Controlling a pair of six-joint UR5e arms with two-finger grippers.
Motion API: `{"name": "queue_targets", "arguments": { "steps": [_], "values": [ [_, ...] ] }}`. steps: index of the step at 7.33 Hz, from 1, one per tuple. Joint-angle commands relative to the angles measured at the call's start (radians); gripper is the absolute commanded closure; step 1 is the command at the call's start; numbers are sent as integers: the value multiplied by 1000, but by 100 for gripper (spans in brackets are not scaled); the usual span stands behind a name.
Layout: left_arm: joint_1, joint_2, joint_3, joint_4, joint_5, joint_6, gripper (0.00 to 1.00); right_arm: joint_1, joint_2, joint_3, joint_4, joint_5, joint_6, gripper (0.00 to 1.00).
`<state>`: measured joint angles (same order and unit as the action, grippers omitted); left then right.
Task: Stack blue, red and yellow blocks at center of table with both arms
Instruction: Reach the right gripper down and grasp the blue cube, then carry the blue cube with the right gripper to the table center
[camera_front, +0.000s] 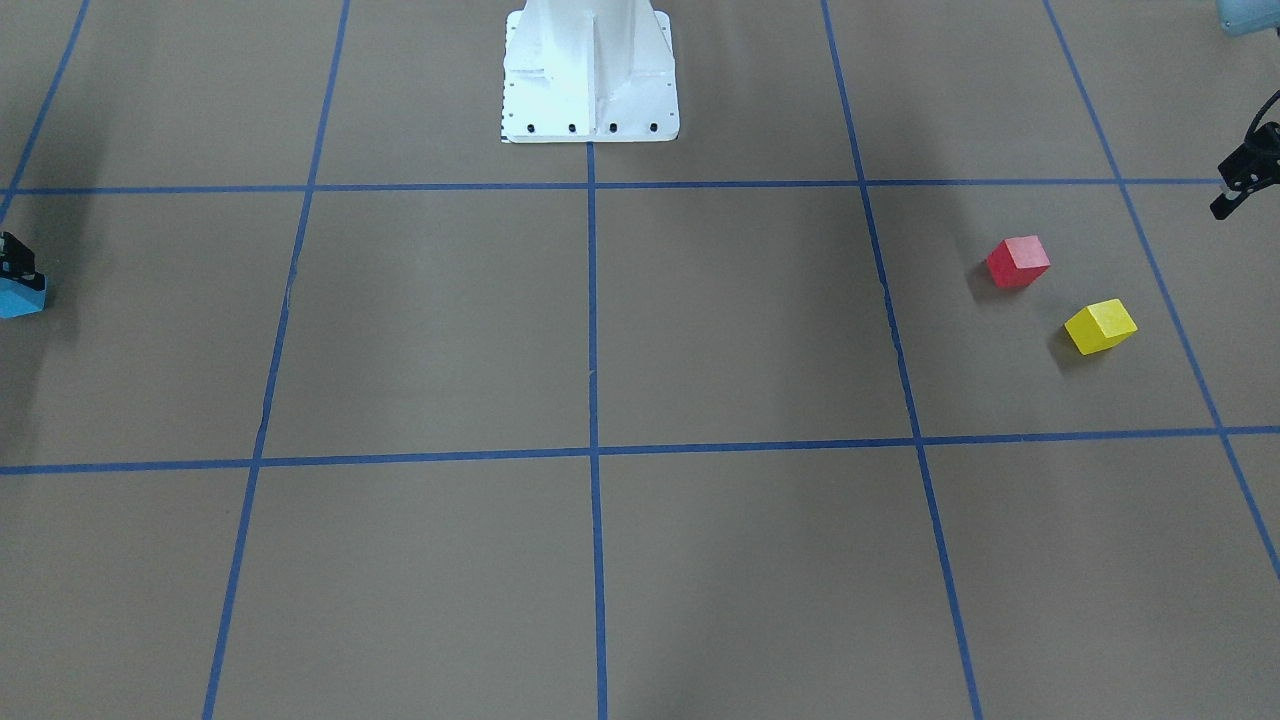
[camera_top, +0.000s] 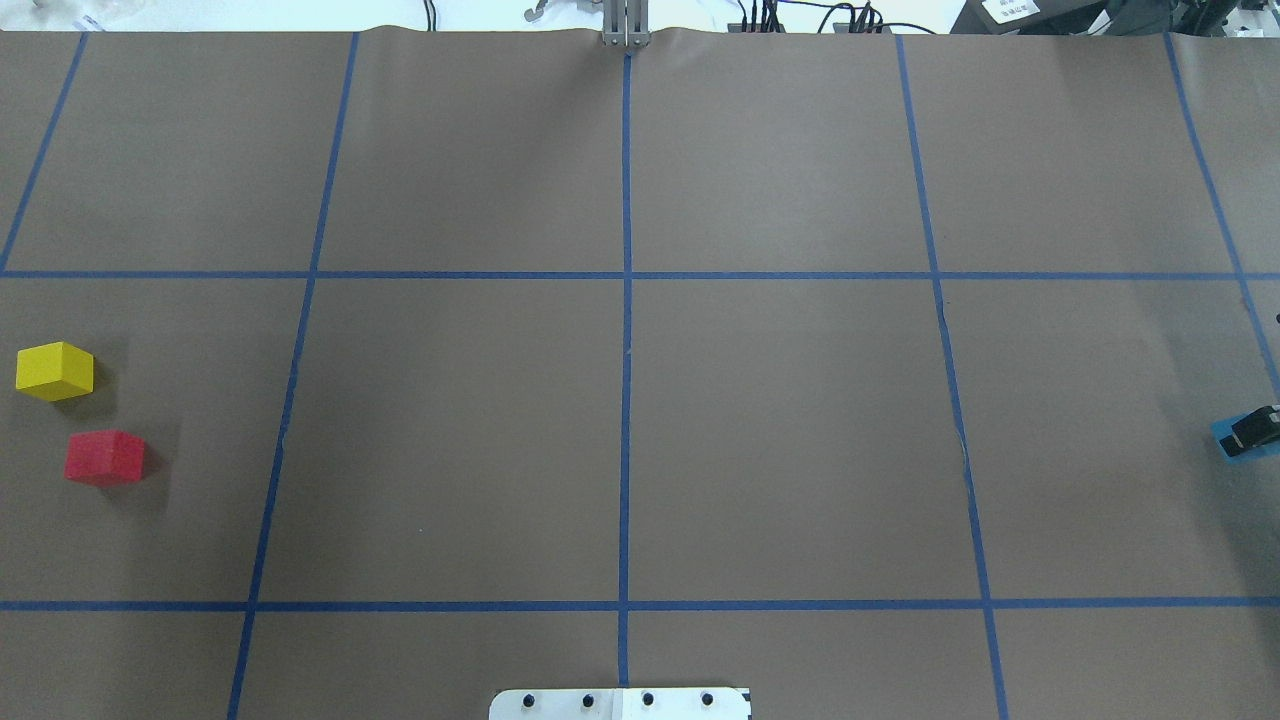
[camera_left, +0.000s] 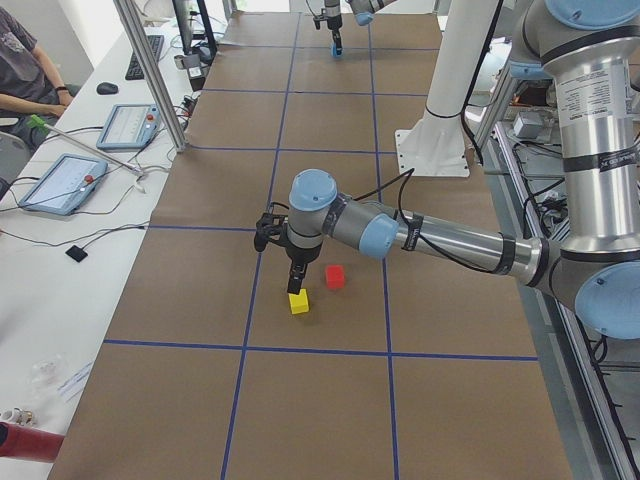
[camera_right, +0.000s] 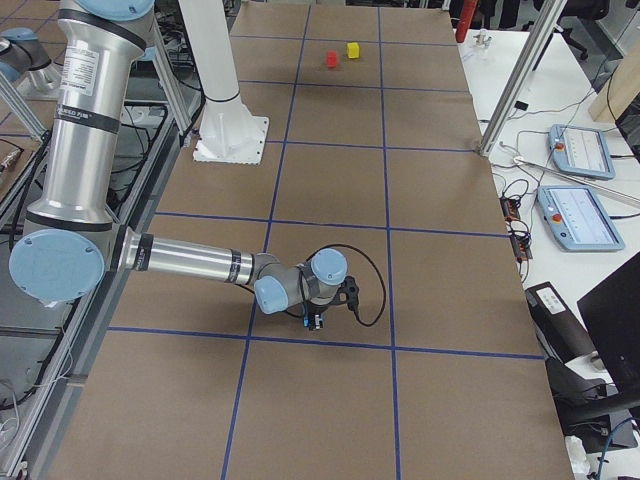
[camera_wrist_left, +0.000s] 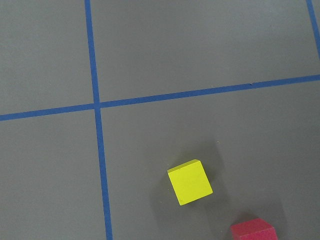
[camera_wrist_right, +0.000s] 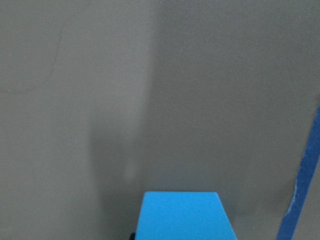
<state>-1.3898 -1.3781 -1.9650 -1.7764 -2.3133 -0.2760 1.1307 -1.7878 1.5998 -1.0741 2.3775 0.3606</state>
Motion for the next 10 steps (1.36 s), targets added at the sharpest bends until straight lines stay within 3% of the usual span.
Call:
{"name": "queue_targets", "arguments": {
  "steps": [1, 2, 4, 7, 8, 9, 10],
  "values": [
    [0, -1, 0, -3, 0, -2, 0, 69, 2, 162, -106, 46, 80, 100],
    [3, -1, 0, -3, -1, -2, 0, 69, 54, 196, -183, 48, 92, 100],
    [8, -1, -2, -5, -6, 0, 0, -47, 238, 183, -204, 33, 341, 100],
    [20, -2, -2, -18, -8, -2, 0, -391, 595, 166, -204, -206, 879, 100],
    [20, -2, -2, -20, -8, -3, 0, -501, 719, 123, -213, -338, 1016, 100],
    [20, -2, -2, -20, -8, -3, 0, -564, 880, 17, -249, -422, 1061, 100],
    [21, -2, 1, -18, -9, -12, 0, -572, 1032, -132, -300, -434, 1051, 100]
  ]
}}
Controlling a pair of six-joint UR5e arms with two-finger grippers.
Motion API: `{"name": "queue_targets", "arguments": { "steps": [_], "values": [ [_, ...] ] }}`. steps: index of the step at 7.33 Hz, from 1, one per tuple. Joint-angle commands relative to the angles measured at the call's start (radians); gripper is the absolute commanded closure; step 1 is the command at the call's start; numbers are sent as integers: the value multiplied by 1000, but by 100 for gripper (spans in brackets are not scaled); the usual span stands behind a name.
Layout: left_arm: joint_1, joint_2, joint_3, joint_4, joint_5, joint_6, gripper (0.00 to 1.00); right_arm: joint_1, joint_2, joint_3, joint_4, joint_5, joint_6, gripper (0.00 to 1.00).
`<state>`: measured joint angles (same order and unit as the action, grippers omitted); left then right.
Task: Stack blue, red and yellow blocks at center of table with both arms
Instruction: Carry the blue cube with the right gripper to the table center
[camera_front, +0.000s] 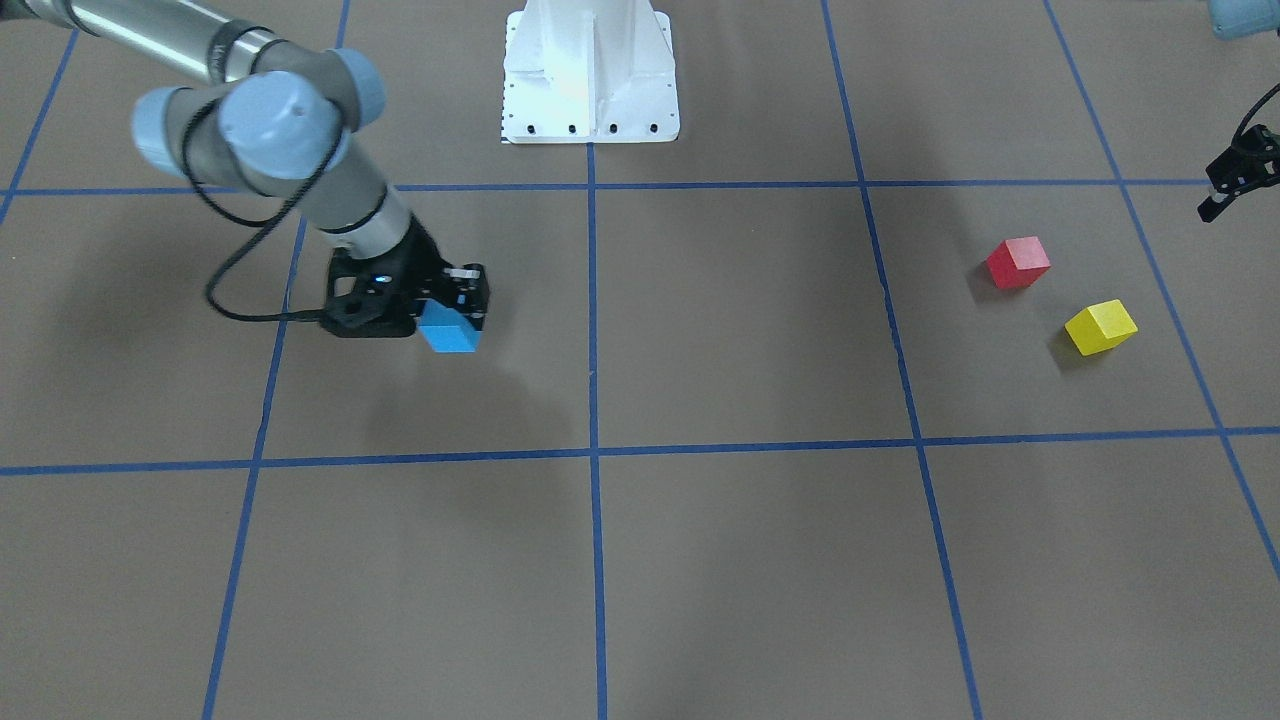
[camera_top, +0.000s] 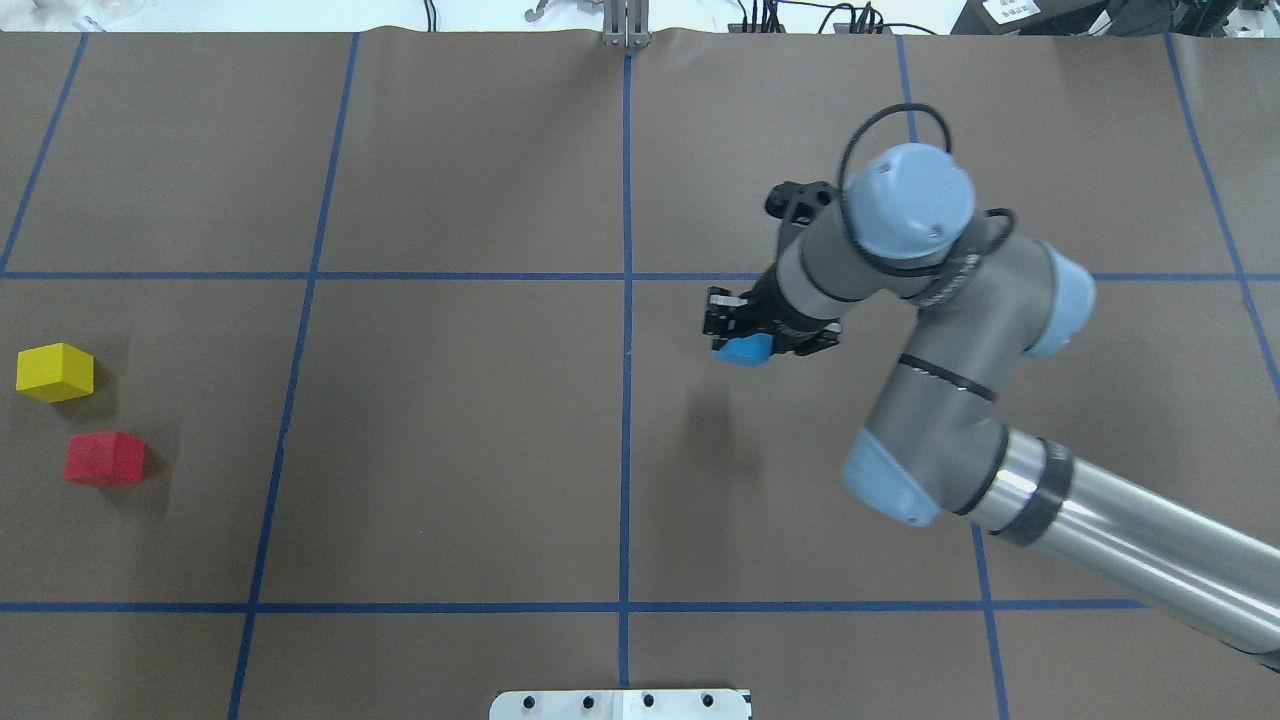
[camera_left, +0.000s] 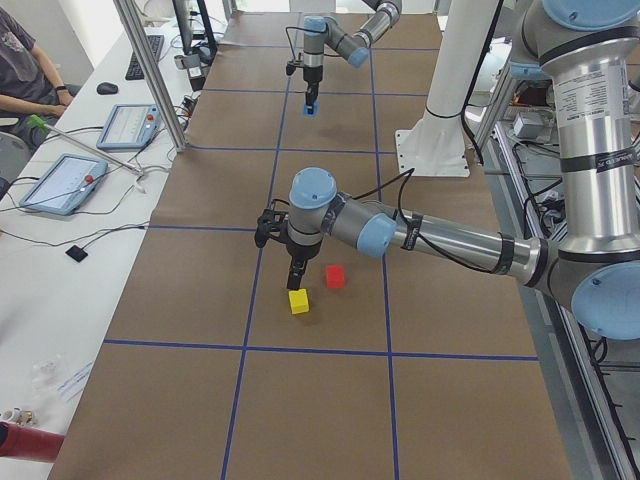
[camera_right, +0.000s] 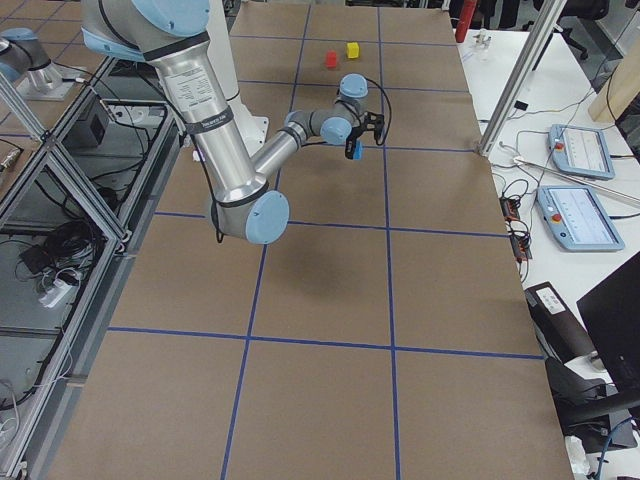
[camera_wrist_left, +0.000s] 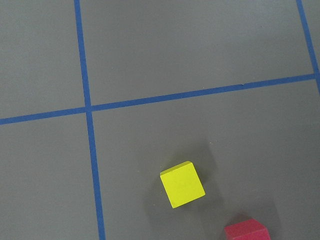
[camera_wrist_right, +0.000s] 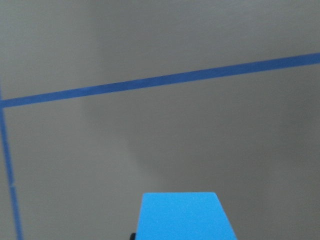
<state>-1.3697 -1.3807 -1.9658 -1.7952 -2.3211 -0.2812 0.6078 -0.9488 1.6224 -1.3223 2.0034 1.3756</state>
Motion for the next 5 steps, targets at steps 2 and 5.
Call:
{"name": "queue_targets", "arguments": {
  "steps": [2, 5],
  "values": [
    [1, 0, 1, -3, -1, -39, 0, -57, 271, -278, -52, -92, -36, 100],
    [3, -1, 5, -3, 0, -39, 0, -72, 280, -328, -54, -107, -50, 100]
  ]
}}
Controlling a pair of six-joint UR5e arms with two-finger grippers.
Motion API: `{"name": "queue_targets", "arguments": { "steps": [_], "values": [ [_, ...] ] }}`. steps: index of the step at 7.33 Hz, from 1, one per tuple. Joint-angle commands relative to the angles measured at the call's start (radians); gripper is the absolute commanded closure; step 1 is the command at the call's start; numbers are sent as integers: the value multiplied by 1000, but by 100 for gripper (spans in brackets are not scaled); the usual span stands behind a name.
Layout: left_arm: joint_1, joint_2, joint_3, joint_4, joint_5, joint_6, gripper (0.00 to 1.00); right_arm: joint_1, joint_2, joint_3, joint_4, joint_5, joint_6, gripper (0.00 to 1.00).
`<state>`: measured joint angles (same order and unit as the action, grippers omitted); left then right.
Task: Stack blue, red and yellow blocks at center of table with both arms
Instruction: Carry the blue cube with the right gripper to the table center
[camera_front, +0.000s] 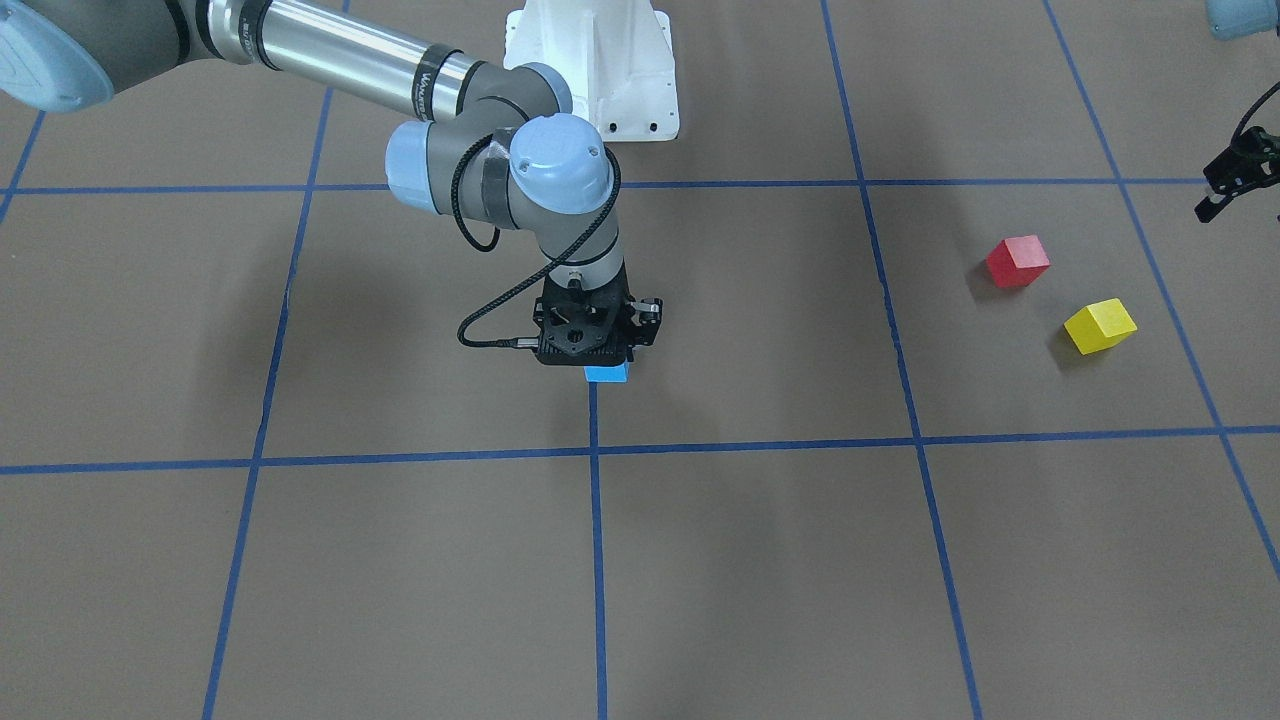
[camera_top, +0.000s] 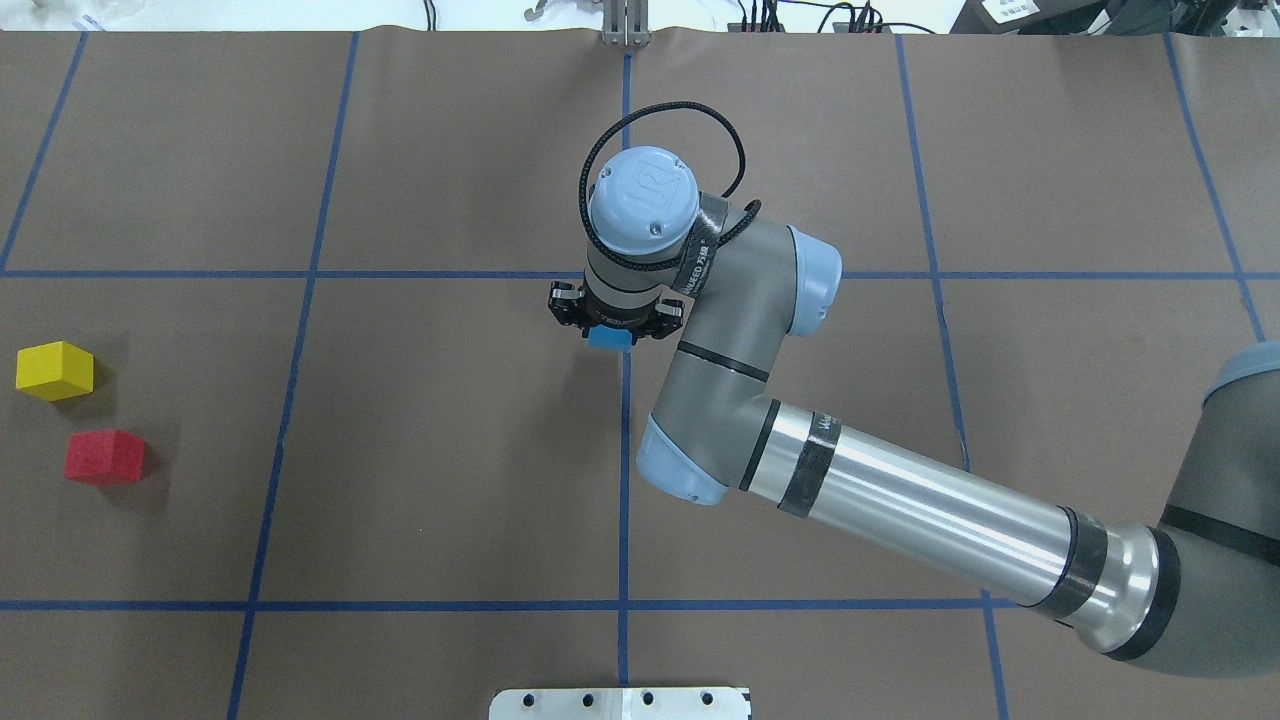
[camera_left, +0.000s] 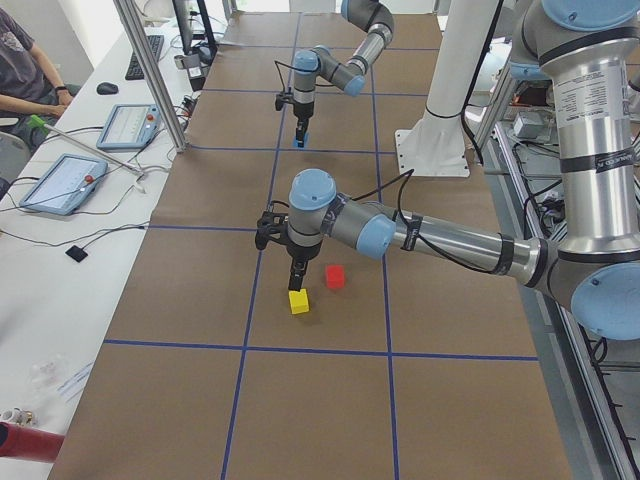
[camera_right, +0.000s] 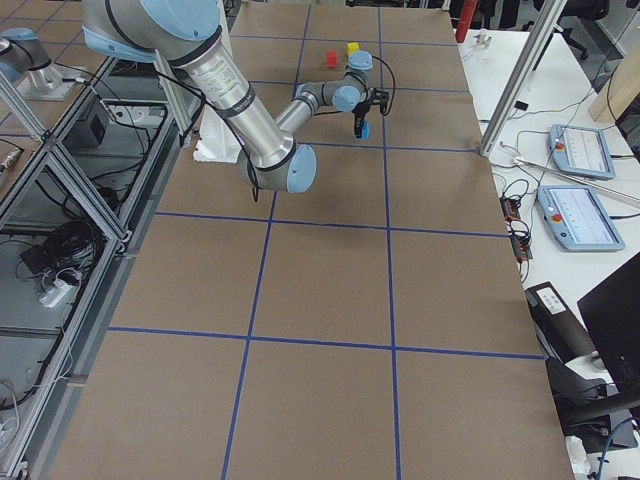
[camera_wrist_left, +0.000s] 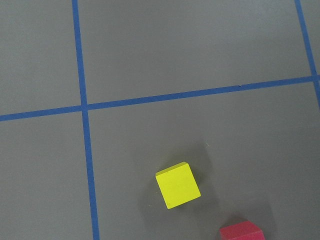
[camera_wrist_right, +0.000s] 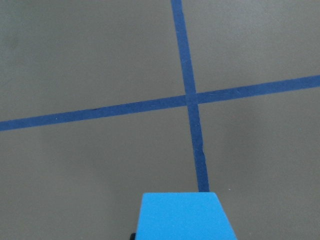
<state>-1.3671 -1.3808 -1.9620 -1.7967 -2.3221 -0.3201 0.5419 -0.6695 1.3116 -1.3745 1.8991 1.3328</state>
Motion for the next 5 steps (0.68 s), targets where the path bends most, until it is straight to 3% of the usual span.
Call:
{"name": "queue_targets", "arguments": {
  "steps": [1, 5],
  "values": [
    [0, -4, 2, 0, 1, -1, 0, -11, 2, -18, -1, -3, -24, 100],
    [0, -4, 2, 0, 1, -1, 0, -20, -4, -34, -4, -3, -80, 100]
  ]
}}
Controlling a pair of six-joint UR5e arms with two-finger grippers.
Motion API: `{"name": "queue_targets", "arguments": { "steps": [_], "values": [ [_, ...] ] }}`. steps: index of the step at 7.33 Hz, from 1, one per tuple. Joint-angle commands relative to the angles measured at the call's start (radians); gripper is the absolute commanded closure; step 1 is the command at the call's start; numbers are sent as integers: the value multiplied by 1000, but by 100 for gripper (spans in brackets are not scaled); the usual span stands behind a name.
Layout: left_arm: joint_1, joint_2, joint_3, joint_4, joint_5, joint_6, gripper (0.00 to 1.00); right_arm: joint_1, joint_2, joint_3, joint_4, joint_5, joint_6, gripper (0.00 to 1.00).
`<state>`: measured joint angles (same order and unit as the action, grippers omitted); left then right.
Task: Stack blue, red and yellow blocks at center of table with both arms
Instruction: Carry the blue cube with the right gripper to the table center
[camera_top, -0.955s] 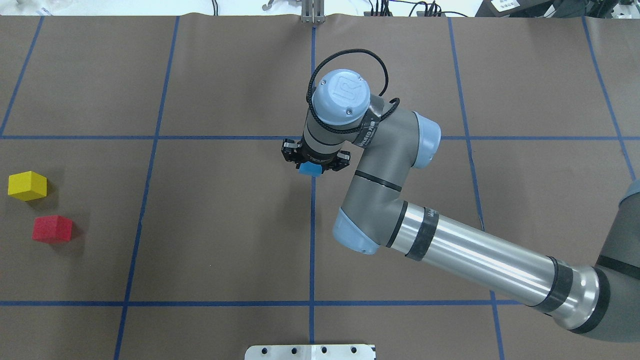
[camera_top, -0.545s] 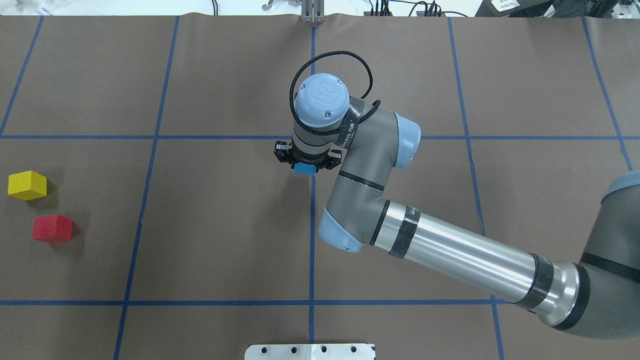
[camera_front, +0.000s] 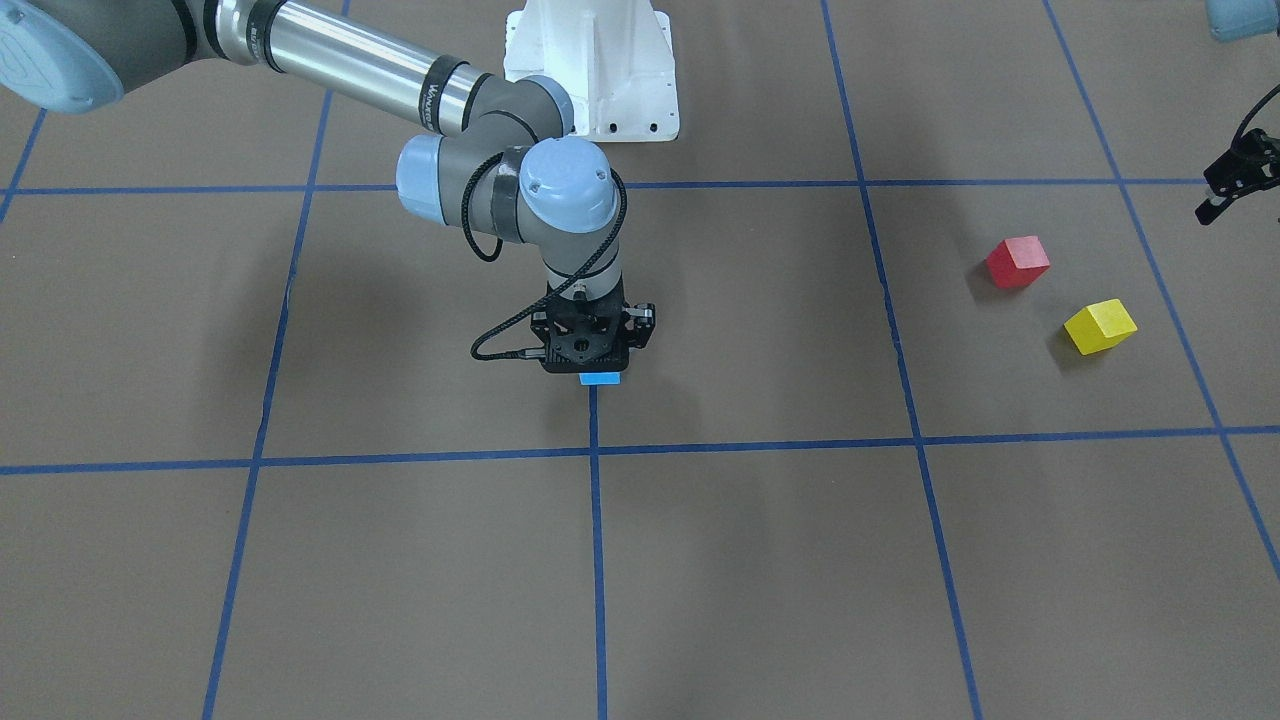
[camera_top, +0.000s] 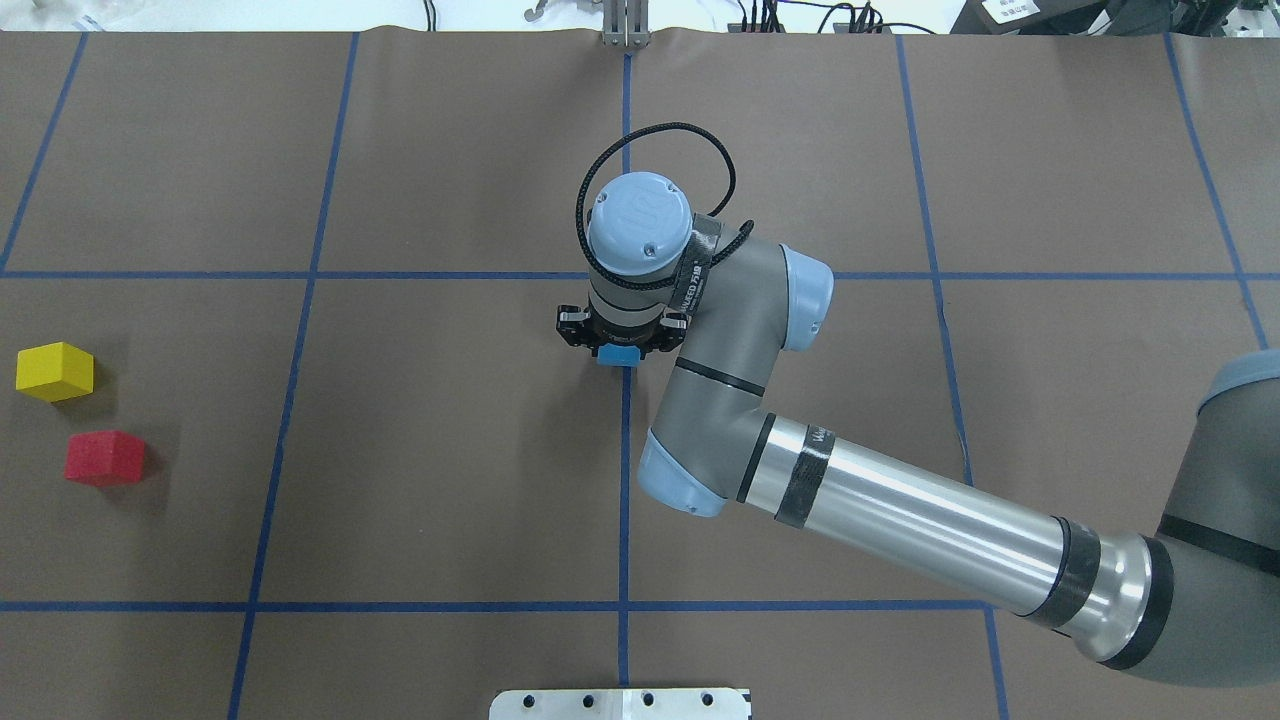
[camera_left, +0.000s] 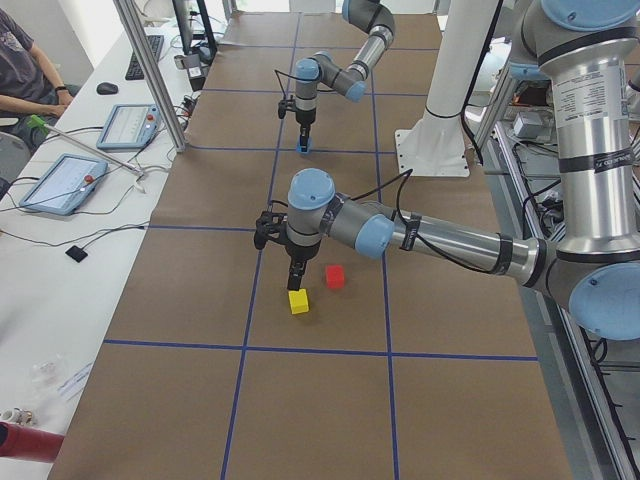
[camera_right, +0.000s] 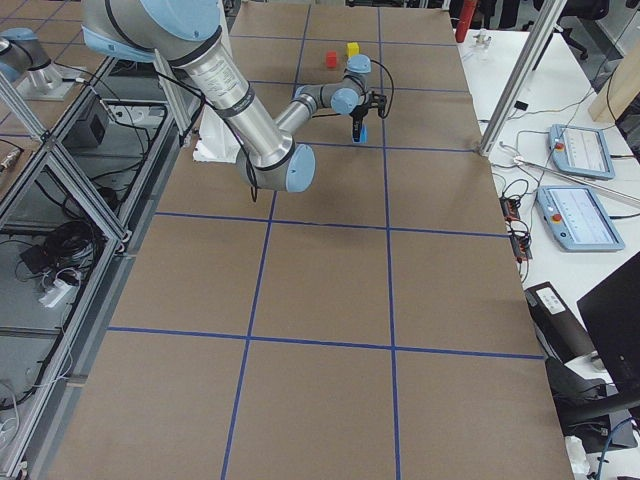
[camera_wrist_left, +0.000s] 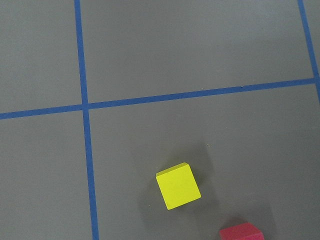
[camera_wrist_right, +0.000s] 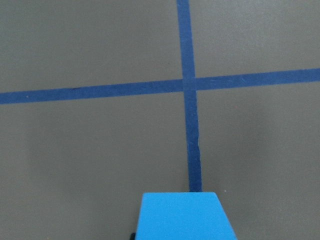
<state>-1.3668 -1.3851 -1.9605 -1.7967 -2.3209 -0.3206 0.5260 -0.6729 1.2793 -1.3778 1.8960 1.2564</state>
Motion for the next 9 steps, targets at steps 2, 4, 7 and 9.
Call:
{"name": "queue_targets", "arguments": {
  "steps": [2, 4, 7, 9],
  "values": [
    [0, 0, 0, 0, 0, 0, 0, -6, -2, -2, -21, 0, -3, 86],
    [0, 0, -1, -1, 0, 0, 0, -7, -5, -2, -36, 0, -3, 57],
    [0, -2, -2, -1, 0, -2, 0, -7, -1, -2, -37, -9, -3, 0],
    [0, 0, -2, -1, -2, 0, 0, -7, 6, 3, -35, -9, -12, 0]
  ]
}}
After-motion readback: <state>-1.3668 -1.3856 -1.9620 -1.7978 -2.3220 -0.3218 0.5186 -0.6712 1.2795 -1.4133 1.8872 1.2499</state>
